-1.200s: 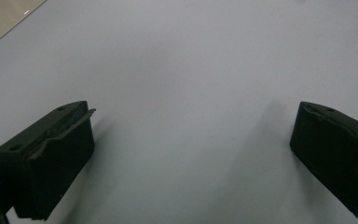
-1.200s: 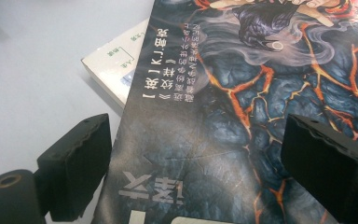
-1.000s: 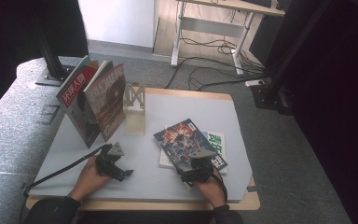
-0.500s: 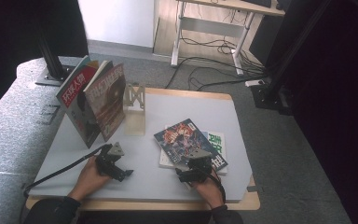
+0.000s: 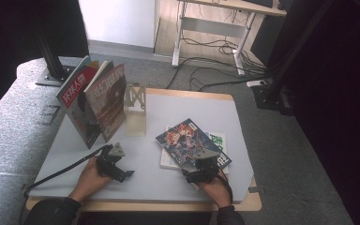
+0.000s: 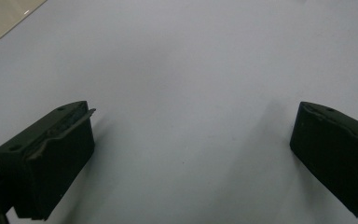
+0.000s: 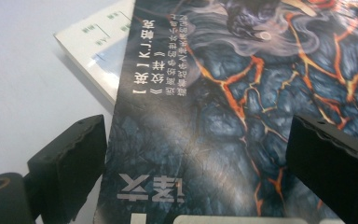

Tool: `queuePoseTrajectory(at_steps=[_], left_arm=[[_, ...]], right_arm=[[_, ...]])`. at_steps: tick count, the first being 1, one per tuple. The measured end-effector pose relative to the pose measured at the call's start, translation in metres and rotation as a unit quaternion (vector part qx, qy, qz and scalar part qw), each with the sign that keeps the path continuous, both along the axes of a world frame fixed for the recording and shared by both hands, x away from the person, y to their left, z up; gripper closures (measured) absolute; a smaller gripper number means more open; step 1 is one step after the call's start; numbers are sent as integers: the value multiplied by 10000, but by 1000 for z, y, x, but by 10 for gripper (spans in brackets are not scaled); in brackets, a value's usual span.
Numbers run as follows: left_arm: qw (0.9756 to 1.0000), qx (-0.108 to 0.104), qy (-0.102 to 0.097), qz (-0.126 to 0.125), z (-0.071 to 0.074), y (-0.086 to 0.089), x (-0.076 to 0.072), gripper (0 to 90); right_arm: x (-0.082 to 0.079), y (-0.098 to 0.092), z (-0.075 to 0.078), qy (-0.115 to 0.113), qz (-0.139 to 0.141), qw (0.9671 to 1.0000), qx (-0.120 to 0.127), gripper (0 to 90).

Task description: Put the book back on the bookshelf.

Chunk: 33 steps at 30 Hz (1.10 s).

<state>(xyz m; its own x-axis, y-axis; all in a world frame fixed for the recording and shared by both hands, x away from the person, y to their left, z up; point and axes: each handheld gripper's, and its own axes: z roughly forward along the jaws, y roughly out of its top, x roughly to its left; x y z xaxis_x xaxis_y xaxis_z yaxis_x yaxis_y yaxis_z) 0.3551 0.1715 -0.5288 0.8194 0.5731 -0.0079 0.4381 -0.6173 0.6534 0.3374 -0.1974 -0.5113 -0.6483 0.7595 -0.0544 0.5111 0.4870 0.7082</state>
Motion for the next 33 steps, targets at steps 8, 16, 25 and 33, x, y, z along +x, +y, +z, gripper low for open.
queuePoseTrajectory(at_steps=[8,16,25,33], left_arm=[[10000,5,3,-4,0,0,0,0],[10000,10,13,17,0,0,0,0],[10000,14,11,15,0,0,0,0],[9999,-47,107,100,3,-3,4,1]], right_arm=[[3,-26,0,78,-154,9998,117,36],[6,-57,0,104,-487,9984,275,31],[7,-74,-2,5,-773,9968,184,27],[6,-78,0,77,-796,9961,360,30]])
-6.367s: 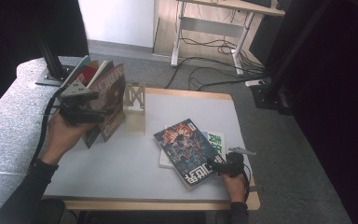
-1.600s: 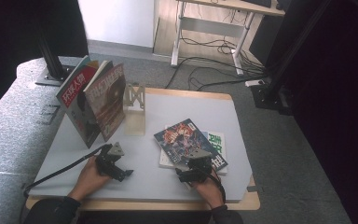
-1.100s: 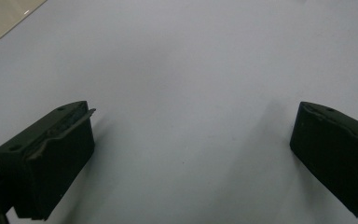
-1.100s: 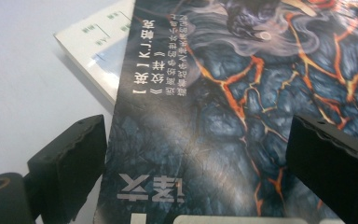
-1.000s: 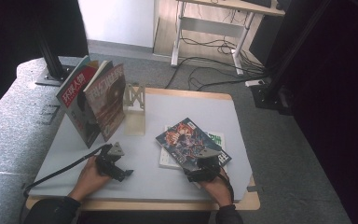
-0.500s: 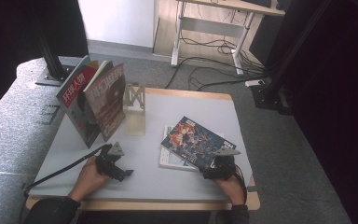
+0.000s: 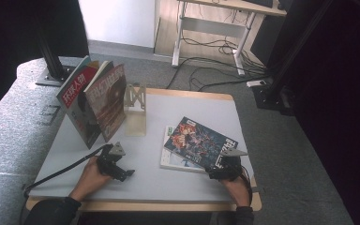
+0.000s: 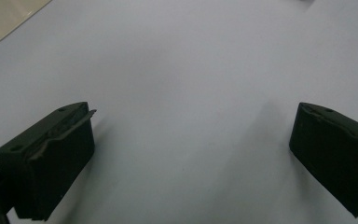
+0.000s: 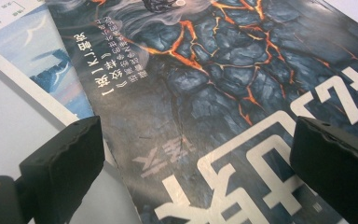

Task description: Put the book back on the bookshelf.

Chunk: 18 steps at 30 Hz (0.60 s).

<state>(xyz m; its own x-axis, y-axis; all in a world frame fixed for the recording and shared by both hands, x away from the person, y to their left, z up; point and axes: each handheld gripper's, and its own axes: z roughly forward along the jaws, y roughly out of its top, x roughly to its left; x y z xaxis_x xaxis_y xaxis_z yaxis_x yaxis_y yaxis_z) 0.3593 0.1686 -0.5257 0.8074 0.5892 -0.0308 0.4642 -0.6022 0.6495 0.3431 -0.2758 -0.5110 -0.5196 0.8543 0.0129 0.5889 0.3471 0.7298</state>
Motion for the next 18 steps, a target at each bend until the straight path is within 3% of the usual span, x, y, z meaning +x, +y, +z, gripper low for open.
queuePoseTrajectory(at_steps=[3,9,14,15,18], left_arm=[[10000,-57,-44,37,4,-2,3,3],[9997,-209,-78,-127,20,-14,11,6],[9991,-39,-249,-343,33,-35,19,28],[9988,-116,-310,-359,37,-40,21,38],[9982,-312,-219,-458,44,-51,30,56]], right_arm=[[-2,-2,0,18,-7,10000,41,28],[-3,-4,5,3,15,10000,93,28],[-4,-8,11,-89,-108,9997,176,30],[-4,-9,11,-114,-149,9997,174,30],[-4,-14,13,-137,-275,9994,168,32]])
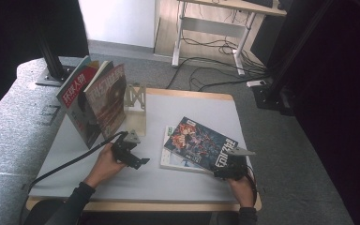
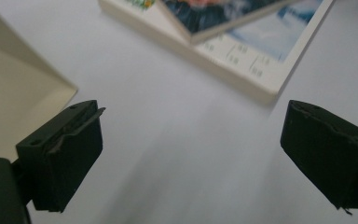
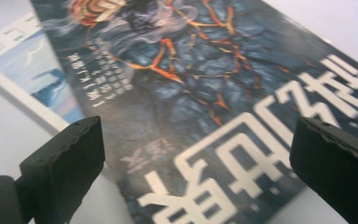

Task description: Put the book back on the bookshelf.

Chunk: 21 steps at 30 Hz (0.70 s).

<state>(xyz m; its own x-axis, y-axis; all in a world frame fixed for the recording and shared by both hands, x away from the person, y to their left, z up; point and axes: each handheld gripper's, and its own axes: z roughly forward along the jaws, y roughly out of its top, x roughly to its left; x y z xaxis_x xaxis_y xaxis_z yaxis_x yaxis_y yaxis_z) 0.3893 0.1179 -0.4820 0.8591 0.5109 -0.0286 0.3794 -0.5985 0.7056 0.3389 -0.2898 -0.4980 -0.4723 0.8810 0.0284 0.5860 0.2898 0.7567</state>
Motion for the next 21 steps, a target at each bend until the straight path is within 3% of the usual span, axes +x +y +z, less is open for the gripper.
queuePoseTrajectory(at_steps=[4,12,21], left_arm=[[9999,-6,20,-113,5,-15,8,54],[9993,186,-14,-317,8,-46,27,71],[9989,63,-8,-466,2,-75,44,74]], right_arm=[[0,-9,-1,3,-202,9998,-5,34],[0,-22,-1,-3,-463,9989,23,34],[3,-31,-8,-7,-594,9981,133,45]])
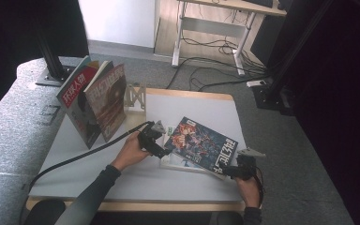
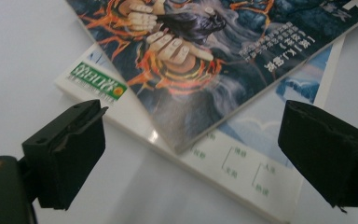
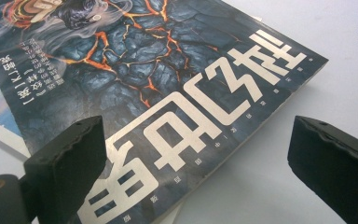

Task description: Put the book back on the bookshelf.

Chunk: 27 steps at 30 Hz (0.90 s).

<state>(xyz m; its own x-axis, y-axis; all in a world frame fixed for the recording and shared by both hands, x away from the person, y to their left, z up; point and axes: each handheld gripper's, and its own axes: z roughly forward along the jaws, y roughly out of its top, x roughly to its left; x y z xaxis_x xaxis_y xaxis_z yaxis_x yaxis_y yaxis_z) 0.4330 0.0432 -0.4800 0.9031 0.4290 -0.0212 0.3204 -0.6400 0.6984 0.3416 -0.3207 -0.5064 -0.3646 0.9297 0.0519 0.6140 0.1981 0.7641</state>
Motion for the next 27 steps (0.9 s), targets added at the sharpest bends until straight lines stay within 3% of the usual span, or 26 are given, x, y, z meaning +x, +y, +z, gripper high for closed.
queuePoseTrajectory(at_steps=[3,6,9,18,21,27], left_arm=[[9999,99,30,-66,-4,-8,4,63],[9998,47,151,-121,-9,-15,8,35],[9996,148,132,-179,-14,-22,9,26],[9990,100,352,-264,-29,-29,13,3],[9993,196,171,-271,-31,-30,10,0],[9991,284,218,-247,-30,-29,8,0]], right_arm=[[2,2,-3,11,28,10000,83,45],[4,4,-6,87,101,9999,80,45],[6,6,-10,168,134,9998,62,44],[8,6,-14,200,130,9994,262,30],[8,7,-15,174,111,9995,259,25],[8,7,-16,126,164,9993,304,24]])
